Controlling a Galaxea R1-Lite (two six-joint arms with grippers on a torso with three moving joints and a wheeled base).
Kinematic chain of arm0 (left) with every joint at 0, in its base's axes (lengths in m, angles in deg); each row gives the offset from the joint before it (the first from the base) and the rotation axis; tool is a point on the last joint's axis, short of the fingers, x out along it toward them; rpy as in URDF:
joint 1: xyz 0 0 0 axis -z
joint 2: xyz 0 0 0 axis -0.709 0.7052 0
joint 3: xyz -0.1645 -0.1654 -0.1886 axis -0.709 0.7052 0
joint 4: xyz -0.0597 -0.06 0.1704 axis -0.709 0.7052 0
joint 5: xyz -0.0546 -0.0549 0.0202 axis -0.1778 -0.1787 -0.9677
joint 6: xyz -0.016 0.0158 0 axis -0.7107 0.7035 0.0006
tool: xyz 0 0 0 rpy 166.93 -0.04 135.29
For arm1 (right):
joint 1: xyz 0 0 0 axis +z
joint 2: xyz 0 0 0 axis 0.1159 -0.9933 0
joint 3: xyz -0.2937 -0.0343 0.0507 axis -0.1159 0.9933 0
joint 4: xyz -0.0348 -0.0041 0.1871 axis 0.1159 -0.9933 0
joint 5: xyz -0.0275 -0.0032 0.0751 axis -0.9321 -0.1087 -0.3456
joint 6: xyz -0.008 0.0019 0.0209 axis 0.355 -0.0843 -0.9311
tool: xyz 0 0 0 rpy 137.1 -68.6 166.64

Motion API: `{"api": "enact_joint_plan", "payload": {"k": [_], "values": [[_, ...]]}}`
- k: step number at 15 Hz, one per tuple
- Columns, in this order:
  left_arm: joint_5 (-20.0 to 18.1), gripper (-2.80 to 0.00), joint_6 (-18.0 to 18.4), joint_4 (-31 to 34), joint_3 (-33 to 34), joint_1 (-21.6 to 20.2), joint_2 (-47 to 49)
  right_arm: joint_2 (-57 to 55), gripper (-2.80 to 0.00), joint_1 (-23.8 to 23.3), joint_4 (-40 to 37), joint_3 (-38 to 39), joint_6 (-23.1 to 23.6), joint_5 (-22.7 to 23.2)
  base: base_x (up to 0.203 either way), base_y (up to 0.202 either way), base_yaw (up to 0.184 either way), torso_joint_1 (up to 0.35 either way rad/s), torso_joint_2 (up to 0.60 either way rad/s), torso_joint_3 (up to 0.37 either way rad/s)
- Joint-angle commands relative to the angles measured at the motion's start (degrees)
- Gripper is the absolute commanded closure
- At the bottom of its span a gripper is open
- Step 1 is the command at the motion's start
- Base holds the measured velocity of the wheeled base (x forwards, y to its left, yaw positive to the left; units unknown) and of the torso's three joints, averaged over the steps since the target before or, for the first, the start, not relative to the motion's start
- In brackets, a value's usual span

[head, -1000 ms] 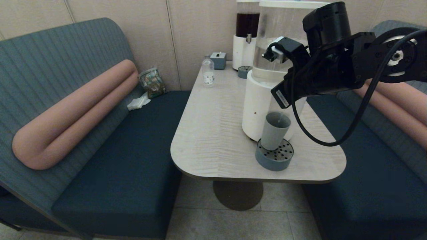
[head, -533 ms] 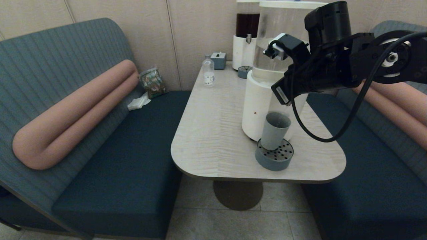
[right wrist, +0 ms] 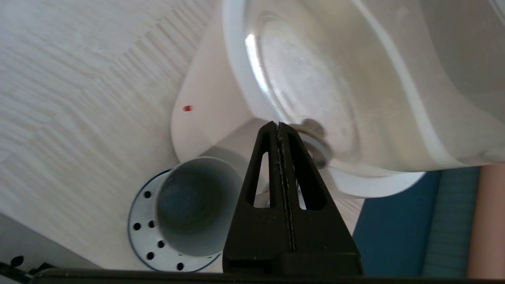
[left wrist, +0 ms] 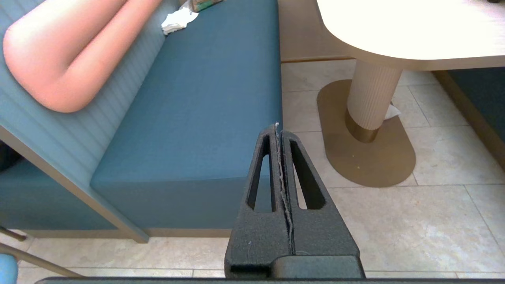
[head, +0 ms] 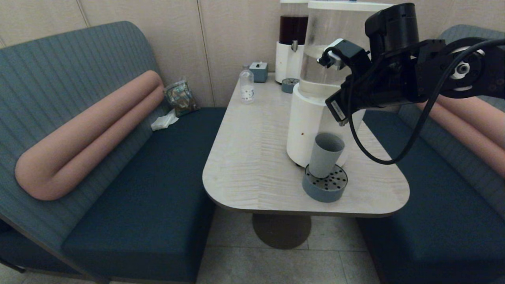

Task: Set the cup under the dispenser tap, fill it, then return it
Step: Turn off the faucet

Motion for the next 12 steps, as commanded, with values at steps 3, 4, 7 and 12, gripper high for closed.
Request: {"api": "enact_joint_plan", "payload": {"k": [3,4,7,12], "values": [[0.0,0.00,0.0,0.0,0.0,0.0,0.0,0.2,0.00,-1.0,-0.5,0.0,0.1,-0.1,0.000,0.000,0.000,0.000,0.00,0.000],[0.0,0.00,0.0,0.0,0.0,0.0,0.0,0.5,0.00,-1.1,-0.4,0.0,0.0,0.3,0.000,0.000,0.000,0.000,0.00,0.000],[0.0,0.00,0.0,0.0,0.0,0.0,0.0,2.5,0.00,-0.9,0.0,0.0,-0.6,3.4,0.000,0.000,0.000,0.000,0.00,0.000],[0.0,0.00,0.0,0.0,0.0,0.0,0.0,12.3,0.00,-0.3,1.2,0.4,-4.7,5.8,0.000,0.000,0.000,0.000,0.00,0.000]]}}
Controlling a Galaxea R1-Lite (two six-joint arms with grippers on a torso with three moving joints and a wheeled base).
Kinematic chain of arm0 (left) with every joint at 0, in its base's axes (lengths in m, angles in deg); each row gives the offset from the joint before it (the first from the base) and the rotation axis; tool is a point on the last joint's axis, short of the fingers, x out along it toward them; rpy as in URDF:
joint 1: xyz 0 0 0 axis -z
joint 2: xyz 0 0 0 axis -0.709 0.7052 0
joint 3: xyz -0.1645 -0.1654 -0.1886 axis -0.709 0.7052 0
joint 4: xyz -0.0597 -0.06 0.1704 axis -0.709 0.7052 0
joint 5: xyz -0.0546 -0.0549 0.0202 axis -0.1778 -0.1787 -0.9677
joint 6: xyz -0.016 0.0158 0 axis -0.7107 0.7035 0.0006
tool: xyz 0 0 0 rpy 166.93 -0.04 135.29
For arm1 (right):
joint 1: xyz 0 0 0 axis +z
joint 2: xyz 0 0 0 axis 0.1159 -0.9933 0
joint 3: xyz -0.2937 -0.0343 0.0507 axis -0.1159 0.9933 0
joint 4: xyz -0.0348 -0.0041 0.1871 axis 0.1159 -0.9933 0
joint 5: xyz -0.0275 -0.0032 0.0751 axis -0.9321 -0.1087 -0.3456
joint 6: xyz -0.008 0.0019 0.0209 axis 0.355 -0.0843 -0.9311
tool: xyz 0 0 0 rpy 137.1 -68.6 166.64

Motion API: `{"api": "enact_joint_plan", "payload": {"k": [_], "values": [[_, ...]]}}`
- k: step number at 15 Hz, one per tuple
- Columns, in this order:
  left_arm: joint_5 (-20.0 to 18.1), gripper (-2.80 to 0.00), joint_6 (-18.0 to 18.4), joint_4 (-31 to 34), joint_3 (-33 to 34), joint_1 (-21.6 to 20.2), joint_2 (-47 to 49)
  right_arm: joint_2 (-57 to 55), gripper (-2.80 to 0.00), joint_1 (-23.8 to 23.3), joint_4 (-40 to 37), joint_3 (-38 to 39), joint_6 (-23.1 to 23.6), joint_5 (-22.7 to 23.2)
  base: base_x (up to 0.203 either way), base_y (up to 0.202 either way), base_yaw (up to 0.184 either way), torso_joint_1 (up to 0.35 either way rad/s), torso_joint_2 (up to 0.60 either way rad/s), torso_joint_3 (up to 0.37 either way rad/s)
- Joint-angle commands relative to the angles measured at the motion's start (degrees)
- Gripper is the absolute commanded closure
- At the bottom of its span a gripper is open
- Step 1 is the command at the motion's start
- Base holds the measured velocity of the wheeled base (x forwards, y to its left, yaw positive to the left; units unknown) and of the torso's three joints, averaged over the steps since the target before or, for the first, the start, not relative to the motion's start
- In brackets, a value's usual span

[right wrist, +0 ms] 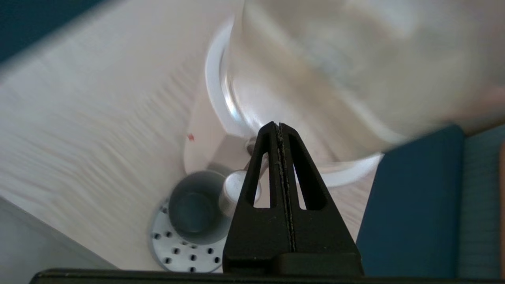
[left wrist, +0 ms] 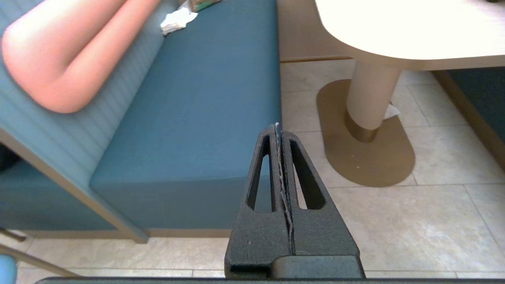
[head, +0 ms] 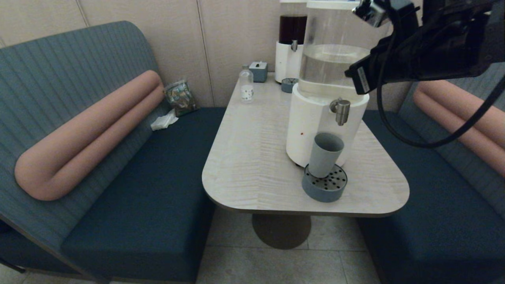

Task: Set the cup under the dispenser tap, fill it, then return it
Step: Turn off the faucet, then place the cup next to the water dispenser

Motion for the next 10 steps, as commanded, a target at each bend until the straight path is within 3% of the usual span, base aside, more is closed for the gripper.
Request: {"api": "enact_joint_plan", "payload": {"k": [1,7,10], "values": [[0.0,0.00,0.0,0.0,0.0,0.0,0.0,6.2,0.00,-0.2,0.0,0.5,-1.0,-0.1,0.000,0.000,0.000,0.000,0.00,0.000],[0.0,0.00,0.0,0.0,0.0,0.0,0.0,23.4,0.00,-9.2,-8.8,6.9,-4.5,1.3,0.000,0.000,0.000,0.000,0.00,0.000],[0.0,0.00,0.0,0.0,0.0,0.0,0.0,38.4,0.00,-16.0,-11.1,23.7,-7.2,4.7,0.000,0.000,0.000,0.000,0.00,0.000]]}}
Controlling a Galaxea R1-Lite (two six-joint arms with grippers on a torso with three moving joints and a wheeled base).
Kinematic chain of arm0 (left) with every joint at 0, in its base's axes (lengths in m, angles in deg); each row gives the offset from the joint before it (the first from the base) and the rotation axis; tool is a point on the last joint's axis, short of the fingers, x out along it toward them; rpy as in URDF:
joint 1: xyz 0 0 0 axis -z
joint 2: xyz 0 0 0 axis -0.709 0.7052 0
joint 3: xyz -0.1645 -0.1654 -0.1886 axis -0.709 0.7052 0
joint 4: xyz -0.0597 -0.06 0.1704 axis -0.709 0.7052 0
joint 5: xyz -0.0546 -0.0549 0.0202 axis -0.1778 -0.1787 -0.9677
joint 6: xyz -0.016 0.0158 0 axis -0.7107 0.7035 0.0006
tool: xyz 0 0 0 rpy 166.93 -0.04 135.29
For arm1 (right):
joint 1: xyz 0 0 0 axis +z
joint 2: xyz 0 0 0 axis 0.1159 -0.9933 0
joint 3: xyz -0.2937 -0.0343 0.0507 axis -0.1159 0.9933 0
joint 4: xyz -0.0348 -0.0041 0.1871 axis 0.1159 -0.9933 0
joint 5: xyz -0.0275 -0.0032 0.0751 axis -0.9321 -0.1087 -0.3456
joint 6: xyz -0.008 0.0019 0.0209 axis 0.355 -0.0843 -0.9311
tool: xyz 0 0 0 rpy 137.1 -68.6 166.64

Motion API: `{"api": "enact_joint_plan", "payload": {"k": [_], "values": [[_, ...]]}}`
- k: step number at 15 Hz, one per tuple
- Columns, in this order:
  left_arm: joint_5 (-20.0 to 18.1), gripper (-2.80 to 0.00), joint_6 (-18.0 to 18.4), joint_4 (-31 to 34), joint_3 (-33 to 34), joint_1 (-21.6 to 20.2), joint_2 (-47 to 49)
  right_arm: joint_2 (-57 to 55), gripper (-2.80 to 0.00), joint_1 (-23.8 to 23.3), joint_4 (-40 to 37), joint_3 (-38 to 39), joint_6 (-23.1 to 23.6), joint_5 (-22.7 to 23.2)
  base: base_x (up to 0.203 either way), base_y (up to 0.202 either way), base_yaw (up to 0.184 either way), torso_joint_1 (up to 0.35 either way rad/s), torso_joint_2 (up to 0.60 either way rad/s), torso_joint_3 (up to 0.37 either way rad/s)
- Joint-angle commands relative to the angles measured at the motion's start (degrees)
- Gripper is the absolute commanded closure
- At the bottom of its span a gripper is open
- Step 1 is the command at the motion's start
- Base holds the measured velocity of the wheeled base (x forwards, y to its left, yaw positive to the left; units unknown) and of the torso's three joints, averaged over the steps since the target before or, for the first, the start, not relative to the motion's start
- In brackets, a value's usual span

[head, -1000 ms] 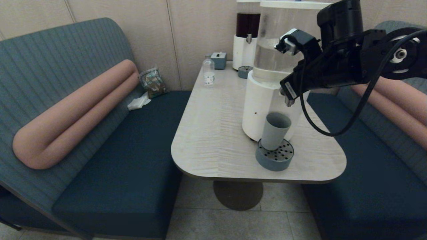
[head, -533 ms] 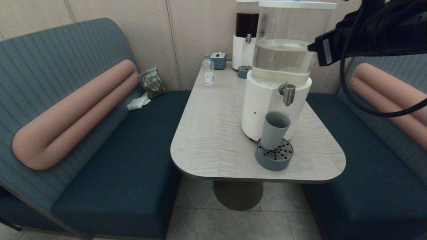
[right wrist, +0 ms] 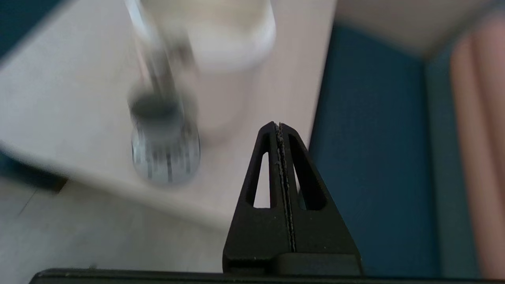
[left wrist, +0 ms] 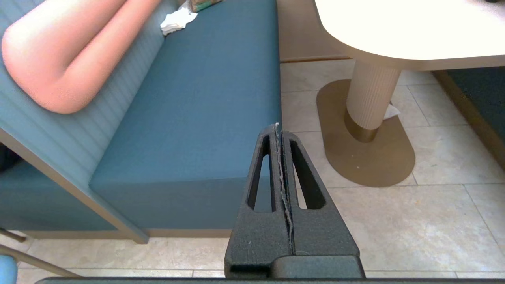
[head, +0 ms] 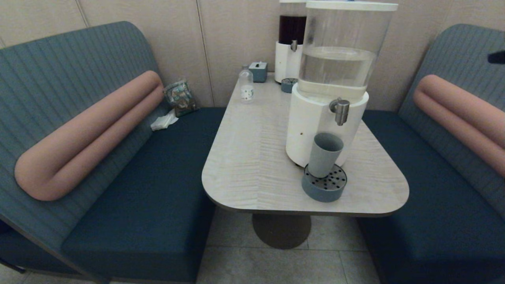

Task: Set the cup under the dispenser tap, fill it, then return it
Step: Place the cup next to the water dispenser

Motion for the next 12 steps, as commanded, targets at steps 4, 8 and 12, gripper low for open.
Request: {"api": "enact_joint_plan", "payload": {"k": [4,8,12], "values": [[0.0,0.00,0.0,0.0,0.0,0.0,0.0,33.2,0.00,-7.9,-0.7,31.3,-6.7,3.2,0.000,0.000,0.000,0.000,0.00,0.000],[0.0,0.00,0.0,0.0,0.0,0.0,0.0,53.1,0.00,-9.9,-0.1,55.5,-10.2,4.2,0.000,0.000,0.000,0.000,0.00,0.000],[0.0,0.00,0.0,0.0,0.0,0.0,0.0,61.5,0.00,-7.9,-1.8,64.0,-12.1,4.3,0.000,0.000,0.000,0.000,0.00,0.000]]}}
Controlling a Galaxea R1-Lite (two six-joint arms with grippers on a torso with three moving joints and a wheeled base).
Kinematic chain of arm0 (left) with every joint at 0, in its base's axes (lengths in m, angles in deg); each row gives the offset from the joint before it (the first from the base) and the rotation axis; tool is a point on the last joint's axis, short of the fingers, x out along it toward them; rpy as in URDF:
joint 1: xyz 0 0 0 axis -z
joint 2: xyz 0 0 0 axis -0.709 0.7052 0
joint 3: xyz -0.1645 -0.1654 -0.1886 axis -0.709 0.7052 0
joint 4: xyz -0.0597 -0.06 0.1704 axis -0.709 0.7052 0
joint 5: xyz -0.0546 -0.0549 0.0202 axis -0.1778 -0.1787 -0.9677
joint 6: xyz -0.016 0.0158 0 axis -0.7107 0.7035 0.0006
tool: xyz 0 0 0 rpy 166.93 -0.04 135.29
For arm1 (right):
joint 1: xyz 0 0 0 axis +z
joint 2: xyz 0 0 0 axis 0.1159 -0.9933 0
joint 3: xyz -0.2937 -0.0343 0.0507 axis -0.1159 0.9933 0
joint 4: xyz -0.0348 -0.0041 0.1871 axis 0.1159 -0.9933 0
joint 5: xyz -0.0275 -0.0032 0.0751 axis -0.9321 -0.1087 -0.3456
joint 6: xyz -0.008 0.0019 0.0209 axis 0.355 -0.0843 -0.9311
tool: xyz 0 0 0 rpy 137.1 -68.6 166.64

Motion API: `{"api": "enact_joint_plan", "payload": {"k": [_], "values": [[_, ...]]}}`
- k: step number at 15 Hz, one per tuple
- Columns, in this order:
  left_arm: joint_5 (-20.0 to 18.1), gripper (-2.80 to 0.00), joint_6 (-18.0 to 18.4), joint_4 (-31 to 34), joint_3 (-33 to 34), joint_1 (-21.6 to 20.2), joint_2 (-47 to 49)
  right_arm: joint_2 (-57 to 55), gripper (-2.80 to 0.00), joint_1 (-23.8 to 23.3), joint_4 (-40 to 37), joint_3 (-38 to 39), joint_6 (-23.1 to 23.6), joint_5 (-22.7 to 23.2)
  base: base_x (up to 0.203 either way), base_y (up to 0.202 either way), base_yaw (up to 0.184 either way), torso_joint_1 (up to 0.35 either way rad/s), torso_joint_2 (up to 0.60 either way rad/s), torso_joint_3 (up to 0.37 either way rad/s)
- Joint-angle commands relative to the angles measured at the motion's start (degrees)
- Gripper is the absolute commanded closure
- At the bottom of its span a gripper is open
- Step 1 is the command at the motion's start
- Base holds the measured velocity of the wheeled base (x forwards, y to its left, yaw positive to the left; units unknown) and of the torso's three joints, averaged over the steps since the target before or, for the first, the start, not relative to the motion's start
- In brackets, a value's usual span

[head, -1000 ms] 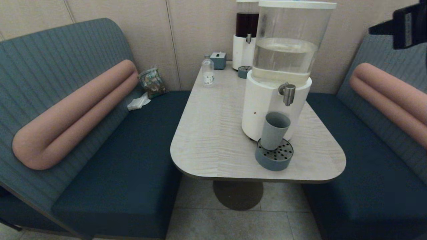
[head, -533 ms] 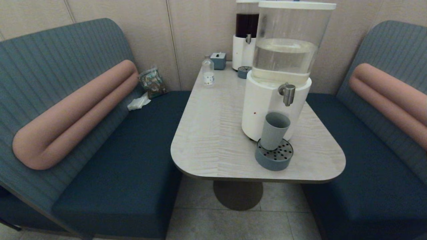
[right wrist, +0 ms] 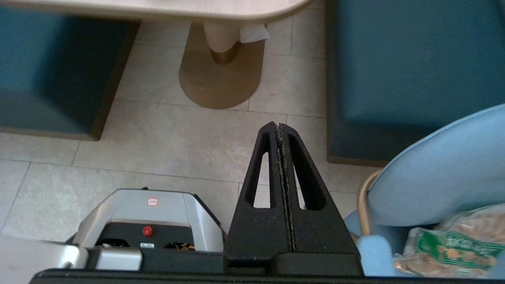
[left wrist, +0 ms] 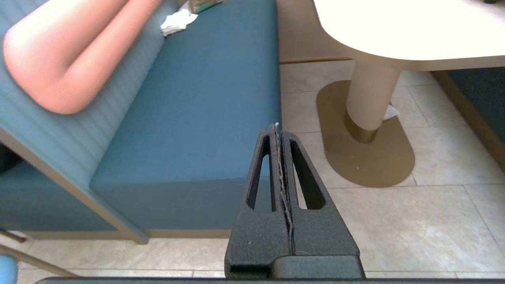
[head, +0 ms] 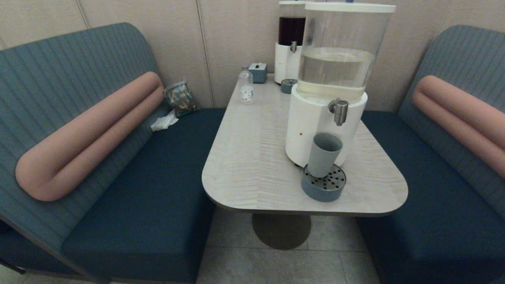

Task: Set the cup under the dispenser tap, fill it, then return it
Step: Place the cup next to the water dispenser

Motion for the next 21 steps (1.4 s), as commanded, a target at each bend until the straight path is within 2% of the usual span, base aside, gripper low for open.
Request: {"api": "enact_joint_plan", "payload": {"k": [1,3,6,11,13,15,16,18,21], "values": [[0.0,0.00,0.0,0.0,0.0,0.0,0.0,4.8,0.00,0.3,0.9,4.6,0.0,0.0,0.000,0.000,0.000,0.000,0.00,0.000],[0.0,0.00,0.0,0.0,0.0,0.0,0.0,7.5,0.00,-0.1,4.5,10.3,0.5,0.2,0.000,0.000,0.000,0.000,0.00,0.000],[0.0,0.00,0.0,0.0,-0.1,0.0,0.0,16.3,0.00,-0.4,10.5,20.6,4.1,1.1,0.000,0.000,0.000,0.000,0.00,0.000],[0.0,0.00,0.0,0.0,0.0,0.0,0.0,17.3,0.00,-0.5,23.6,26.1,2.8,0.1,0.000,0.000,0.000,0.000,0.00,0.000],[0.0,0.00,0.0,0.0,0.0,0.0,0.0,17.3,0.00,-0.5,33.6,29.4,2.2,-0.7,0.000,0.000,0.000,0.000,0.00,0.000],[0.0,0.00,0.0,0.0,0.0,0.0,0.0,17.3,0.00,-0.5,33.8,29.8,3.2,-0.8,0.000,0.000,0.000,0.000,0.00,0.000],[0.0,0.00,0.0,0.0,0.0,0.0,0.0,17.1,0.00,-0.5,31.4,29.3,3.4,-0.5,0.000,0.000,0.000,0.000,0.00,0.000],[0.0,0.00,0.0,0.0,0.0,0.0,0.0,17.3,0.00,-0.5,31.1,29.1,1.4,-0.7,0.000,0.000,0.000,0.000,0.00,0.000],[0.0,0.00,0.0,0.0,0.0,0.0,0.0,17.3,0.00,-0.5,31.1,29.1,1.3,-0.7,0.000,0.000,0.000,0.000,0.00,0.000]]}}
